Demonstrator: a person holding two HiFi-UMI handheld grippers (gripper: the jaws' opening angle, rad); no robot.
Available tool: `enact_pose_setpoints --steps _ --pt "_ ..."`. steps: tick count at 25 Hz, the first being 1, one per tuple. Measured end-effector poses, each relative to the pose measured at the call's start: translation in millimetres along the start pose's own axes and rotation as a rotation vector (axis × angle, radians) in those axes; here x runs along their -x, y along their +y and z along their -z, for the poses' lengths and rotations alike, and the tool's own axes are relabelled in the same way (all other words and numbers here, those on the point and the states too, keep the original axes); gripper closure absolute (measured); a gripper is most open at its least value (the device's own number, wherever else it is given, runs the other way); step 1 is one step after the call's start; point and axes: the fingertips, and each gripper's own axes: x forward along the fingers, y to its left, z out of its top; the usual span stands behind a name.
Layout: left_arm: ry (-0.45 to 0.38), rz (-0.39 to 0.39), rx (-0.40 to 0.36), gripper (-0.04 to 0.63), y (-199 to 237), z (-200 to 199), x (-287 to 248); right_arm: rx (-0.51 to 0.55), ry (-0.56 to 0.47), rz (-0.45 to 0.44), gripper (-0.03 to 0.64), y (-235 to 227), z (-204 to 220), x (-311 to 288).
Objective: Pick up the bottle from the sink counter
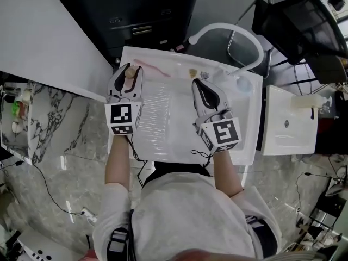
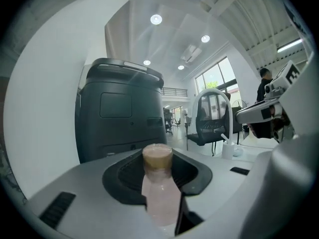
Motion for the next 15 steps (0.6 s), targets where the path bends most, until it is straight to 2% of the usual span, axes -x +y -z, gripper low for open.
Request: enact_pose_setpoints --steps 15 --pt "-0.046 -0.067 0.008 0.462 9 -56 103 0.015 -0.091 -0.013 0.606 34 -39 32"
